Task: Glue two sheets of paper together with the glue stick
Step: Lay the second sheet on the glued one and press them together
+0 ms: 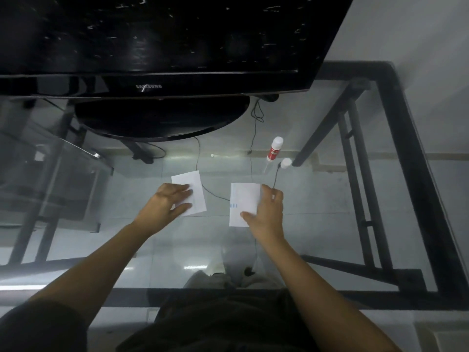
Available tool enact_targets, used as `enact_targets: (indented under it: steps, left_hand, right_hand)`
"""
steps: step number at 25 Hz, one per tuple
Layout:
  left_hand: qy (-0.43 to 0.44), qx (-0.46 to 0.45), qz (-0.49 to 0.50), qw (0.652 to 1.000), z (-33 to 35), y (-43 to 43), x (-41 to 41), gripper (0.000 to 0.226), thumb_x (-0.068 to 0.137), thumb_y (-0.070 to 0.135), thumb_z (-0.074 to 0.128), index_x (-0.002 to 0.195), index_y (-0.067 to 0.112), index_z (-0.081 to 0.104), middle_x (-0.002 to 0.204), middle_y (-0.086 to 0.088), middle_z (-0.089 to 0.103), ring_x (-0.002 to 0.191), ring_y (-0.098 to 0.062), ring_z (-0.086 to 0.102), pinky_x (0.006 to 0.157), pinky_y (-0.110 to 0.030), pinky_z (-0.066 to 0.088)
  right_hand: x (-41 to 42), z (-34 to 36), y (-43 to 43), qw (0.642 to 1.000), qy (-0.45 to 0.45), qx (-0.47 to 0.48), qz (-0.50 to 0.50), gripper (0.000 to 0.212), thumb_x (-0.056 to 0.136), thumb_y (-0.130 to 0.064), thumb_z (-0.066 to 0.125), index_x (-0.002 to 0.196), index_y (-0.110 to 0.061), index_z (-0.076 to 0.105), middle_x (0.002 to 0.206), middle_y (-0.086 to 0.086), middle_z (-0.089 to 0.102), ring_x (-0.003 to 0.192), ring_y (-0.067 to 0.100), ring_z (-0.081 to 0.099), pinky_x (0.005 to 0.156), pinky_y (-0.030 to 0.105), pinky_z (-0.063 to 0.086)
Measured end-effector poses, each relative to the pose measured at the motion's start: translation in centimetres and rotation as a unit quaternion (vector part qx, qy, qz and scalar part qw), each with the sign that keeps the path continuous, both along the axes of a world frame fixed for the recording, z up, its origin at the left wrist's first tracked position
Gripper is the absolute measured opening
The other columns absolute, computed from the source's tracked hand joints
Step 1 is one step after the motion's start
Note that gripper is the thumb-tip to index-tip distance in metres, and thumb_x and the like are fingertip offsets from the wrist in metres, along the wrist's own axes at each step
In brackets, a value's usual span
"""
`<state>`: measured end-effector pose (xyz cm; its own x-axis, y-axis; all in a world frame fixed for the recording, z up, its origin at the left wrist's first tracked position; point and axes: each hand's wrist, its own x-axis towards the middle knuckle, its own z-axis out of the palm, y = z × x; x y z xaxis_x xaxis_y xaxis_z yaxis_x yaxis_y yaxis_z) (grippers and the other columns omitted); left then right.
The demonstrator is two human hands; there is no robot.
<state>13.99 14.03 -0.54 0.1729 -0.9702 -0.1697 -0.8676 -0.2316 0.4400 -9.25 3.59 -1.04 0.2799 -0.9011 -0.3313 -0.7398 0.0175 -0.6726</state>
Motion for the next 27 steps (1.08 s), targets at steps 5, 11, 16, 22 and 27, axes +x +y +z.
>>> enact_targets:
  steps: [5,11,16,22,27]
  left_hand:
    - [-0.006,-0.011,-0.059,0.998,-0.4,-0.9,-1.6,0.038,0.084,0.022,0.066,0.118,0.008,0.062,0.13,-0.011,0.058,0.119,-0.033,0.049,0.1,-0.041,0.039]
    - [0.009,-0.015,-0.114,0.993,-0.7,-4.5,-5.6,0.039,0.089,0.027,0.059,0.124,0.01,0.057,0.135,-0.009,0.053,0.123,-0.03,0.044,0.104,-0.037,0.034]
    - [0.034,-0.021,-0.133,0.99,-1.2,-6.0,-8.6,0.04,0.09,0.028,0.057,0.125,0.01,0.056,0.136,-0.008,0.052,0.124,-0.029,0.042,0.104,-0.036,0.034]
    - [0.039,-0.028,-0.127,0.991,-1.4,-6.2,-9.4,0.041,0.09,0.028,0.056,0.127,0.01,0.054,0.137,-0.008,0.052,0.124,-0.027,0.041,0.105,-0.035,0.034]
    - [0.182,-0.1,0.111,0.972,0.4,-6.4,-9.6,0.031,0.094,0.029,0.049,0.116,0.01,0.06,0.118,-0.008,0.063,0.111,-0.022,0.054,0.092,-0.021,0.039]
  right_hand:
    - [-0.4,0.5,-0.8,0.996,-0.057,0.049,-0.044,0.073,0.072,-0.005,0.072,0.131,-0.017,0.031,0.127,0.01,0.048,0.112,0.028,0.05,0.082,0.032,0.047]
    - [-4.3,1.7,-2.8,0.983,-0.131,0.041,-0.118,0.049,0.083,-0.017,0.066,0.126,-0.016,0.044,0.116,0.0,0.054,0.1,0.015,0.051,0.074,0.02,0.046]
    - [-6.5,1.7,-1.8,0.979,-0.149,-0.055,-0.124,0.02,0.088,-0.023,0.061,0.106,-0.016,0.059,0.099,-0.006,0.056,0.084,0.008,0.056,0.057,0.005,0.044]
    - [-5.8,0.9,-0.6,0.976,-0.157,-0.136,-0.062,0.023,0.088,-0.015,0.061,0.109,-0.006,0.063,0.1,-0.002,0.054,0.081,0.01,0.057,0.07,0.011,0.049]
    - [-5.0,0.8,-0.2,0.967,-0.115,-0.212,0.087,0.039,0.086,-0.008,0.062,0.124,-0.016,0.057,0.104,0.008,0.053,0.084,0.014,0.052,0.075,0.018,0.049]
